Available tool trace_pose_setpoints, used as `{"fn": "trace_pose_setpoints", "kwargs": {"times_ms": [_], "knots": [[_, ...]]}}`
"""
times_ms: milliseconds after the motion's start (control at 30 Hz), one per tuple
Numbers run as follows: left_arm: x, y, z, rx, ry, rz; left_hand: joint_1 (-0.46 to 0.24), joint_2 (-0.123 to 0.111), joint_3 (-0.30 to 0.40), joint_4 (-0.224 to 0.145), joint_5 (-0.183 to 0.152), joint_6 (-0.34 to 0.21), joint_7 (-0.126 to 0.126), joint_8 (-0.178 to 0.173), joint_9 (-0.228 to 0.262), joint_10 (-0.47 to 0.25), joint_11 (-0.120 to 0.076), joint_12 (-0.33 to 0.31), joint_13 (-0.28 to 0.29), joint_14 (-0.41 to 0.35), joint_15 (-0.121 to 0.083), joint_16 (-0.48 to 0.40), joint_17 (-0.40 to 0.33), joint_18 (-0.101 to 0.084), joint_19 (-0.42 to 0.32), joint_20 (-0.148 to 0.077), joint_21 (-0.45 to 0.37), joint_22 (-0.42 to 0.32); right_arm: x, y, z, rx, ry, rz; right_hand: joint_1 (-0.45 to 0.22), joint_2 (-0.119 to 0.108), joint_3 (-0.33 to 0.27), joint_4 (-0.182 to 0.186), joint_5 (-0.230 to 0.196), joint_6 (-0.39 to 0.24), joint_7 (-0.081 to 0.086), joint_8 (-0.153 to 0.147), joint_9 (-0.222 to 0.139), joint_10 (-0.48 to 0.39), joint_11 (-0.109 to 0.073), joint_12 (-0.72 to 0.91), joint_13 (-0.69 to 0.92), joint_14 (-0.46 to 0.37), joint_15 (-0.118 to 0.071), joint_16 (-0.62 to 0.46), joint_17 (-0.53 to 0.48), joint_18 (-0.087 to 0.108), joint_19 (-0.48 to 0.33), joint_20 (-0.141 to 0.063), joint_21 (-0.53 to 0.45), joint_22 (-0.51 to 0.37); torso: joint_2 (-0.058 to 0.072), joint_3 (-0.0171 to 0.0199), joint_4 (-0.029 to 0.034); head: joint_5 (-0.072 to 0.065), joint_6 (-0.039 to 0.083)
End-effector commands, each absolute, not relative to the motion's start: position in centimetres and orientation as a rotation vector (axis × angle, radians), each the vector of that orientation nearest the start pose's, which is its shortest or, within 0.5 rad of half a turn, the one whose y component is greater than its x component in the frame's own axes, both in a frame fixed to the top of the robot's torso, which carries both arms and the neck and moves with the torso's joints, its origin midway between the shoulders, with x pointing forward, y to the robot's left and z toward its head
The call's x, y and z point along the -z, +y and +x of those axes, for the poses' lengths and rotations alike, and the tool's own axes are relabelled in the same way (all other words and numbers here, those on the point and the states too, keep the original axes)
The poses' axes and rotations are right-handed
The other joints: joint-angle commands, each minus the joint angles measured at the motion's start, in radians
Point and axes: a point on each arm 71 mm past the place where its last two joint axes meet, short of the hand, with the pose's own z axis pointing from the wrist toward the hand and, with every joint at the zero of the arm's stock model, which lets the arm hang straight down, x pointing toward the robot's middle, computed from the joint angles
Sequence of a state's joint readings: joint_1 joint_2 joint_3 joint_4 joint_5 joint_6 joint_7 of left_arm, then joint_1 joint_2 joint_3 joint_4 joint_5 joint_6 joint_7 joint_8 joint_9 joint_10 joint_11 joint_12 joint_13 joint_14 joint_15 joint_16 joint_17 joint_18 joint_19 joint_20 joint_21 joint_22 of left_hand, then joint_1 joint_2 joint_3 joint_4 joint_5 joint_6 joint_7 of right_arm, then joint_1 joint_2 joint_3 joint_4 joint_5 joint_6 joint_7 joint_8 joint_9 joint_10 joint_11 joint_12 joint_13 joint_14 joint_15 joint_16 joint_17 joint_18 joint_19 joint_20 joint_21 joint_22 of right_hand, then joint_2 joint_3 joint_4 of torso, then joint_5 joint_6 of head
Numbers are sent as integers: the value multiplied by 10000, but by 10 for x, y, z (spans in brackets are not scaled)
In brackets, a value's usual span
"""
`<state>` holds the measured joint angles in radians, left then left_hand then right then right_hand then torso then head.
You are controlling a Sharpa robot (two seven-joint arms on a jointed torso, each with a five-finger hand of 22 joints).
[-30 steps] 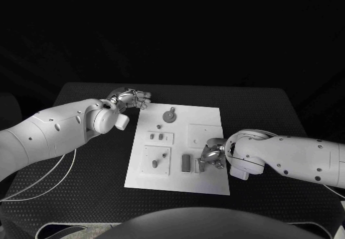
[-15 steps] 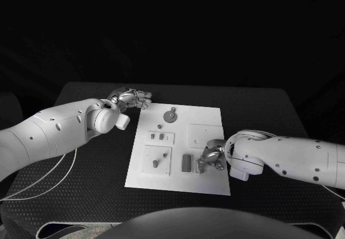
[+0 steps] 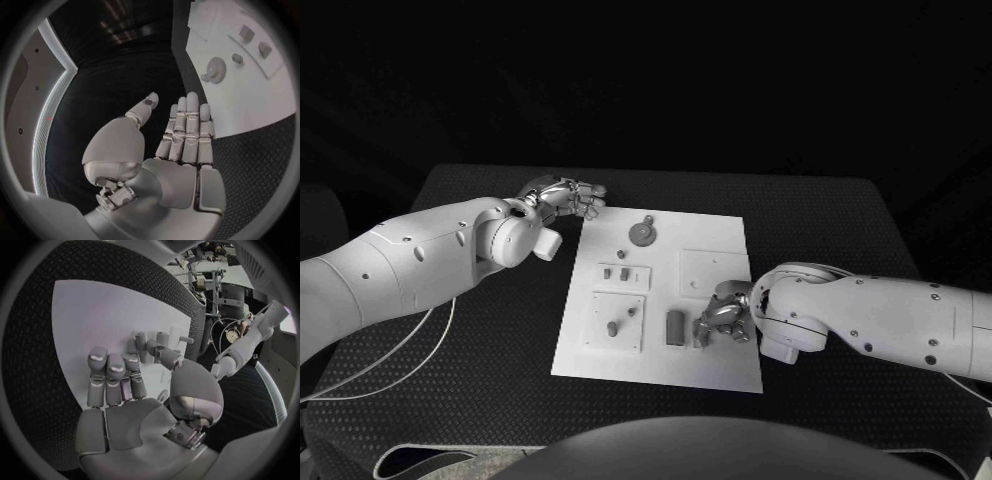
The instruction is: Assemble the parts on the task board
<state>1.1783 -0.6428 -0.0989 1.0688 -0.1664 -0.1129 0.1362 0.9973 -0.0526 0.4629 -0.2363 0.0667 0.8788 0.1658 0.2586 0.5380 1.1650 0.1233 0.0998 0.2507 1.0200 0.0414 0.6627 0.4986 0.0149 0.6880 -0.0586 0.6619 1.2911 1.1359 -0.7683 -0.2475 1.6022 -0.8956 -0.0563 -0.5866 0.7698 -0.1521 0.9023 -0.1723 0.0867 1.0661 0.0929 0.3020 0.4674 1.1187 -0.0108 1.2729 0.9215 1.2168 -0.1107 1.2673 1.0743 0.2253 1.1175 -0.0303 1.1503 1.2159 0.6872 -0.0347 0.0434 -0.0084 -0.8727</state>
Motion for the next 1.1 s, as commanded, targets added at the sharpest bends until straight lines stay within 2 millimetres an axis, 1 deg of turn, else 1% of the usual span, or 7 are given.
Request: {"fn": "trace_pose_setpoints", "kwargs": {"times_ms": [33, 133, 433, 467, 733, 833, 1100], "knots": [[250, 234, 545, 12400, 17636, -10913, -22, 8, 0, 6, 4, -45, -50, 51, -14, -38, -15, -10, -15, -3, 40, -63, 12, 103, 21, 50, -48, 14, 316, -167, 397, -4610, 25697, 3125, -18, -133, 5, 102, -150, 41, -16, -46, -41, 15, -73, -44, 24, 34, -63, -67, 21, 365, -47, 3, 58, -14, -2, 3, -1, 1, 1], [250, 234, 545, 12400, 17637, -10912, -23, 9, 0, 7, 4, -46, -49, 51, -14, -38, -15, -10, -15, -3, 40, -65, 14, 103, 21, 50, -49, 15, 318, -167, 396, -4594, 25734, 3125, -44, -174, 3, 156, -249, 42, -16, -43, -49, 9, -74, -54, 40, 31, -64, -77, 34, 365, -52, 0, 61, -17, -1, 3, -3, 14, 1], [250, 234, 545, 12396, 17643, -10912, -24, 10, -1, 9, 5, -49, -46, 51, -16, -39, -14, -10, -15, -1, 40, -69, 20, 103, 23, 50, -53, 19, 318, -165, 396, -4730, 25550, 3080, -52, -192, -2, 176, -277, 51, -18, -36, -50, 3, -75, -59, 49, 28, -64, -82, 41, 365, -57, -1, 63, -19, -1, 8, -9, 16, 1], [250, 234, 545, 12401, 17649, -10911, -24, 11, -1, 9, 5, -49, -46, 51, -16, -39, -14, -9, -15, -1, 40, -69, 21, 103, 23, 50, -53, 19, 318, -165, 396, -4753, 25514, 3091, -62, -228, -11, 191, -291, 55, -19, -33, -51, 0, -76, -61, 55, 26, -65, -85, 45, 365, -59, -2, 64, -20, -1, 8, -7, 17, 1], [250, 234, 545, 12392, 17659, -10919, -27, 13, -1, 13, 5, -51, -43, 52, -17, -40, -14, -9, -15, 0, 40, -72, 25, 102, 24, 50, -56, 22, 318, -163, 396, -4934, 25570, 2953, -355, -950, -291, 678, -385, 11, -19, -2, -36, -15, -79, -85, 112, 13, -83, -110, 90, 365, -37, -18, 76, -55, -4, 1, -6, 6, 1], [250, 234, 545, 12392, 17665, -10919, -28, 11, -2, 13, 4, -54, -41, 51, -18, -41, -14, -9, -15, 0, 40, -73, 28, 102, 24, 51, -57, 23, 318, -163, 395, -4970, 25626, 2900, -452, -1073, -504, 805, -385, -16, -19, 16, -16, -26, -79, -88, 131, 1, -83, -113, 105, 365, -41, -28, 83, -62, -1, -1, -5, 7, 1], [250, 234, 545, 12386, 17666, -10921, -26, 9, -2, 12, 4, -61, -33, 49, -21, -42, -13, -9, -16, 1, 40, -77, 32, 103, 25, 50, -60, 26, 318, -164, 395, -5004, 25698, 2836, -541, -1189, -811, 964, -384, -65, -19, 46, 18, -58, -80, -104, 161, -31, -86, -125, 130, 365, -86, -51, 78, -74, -3, 0, -4, 12, 1]]}}
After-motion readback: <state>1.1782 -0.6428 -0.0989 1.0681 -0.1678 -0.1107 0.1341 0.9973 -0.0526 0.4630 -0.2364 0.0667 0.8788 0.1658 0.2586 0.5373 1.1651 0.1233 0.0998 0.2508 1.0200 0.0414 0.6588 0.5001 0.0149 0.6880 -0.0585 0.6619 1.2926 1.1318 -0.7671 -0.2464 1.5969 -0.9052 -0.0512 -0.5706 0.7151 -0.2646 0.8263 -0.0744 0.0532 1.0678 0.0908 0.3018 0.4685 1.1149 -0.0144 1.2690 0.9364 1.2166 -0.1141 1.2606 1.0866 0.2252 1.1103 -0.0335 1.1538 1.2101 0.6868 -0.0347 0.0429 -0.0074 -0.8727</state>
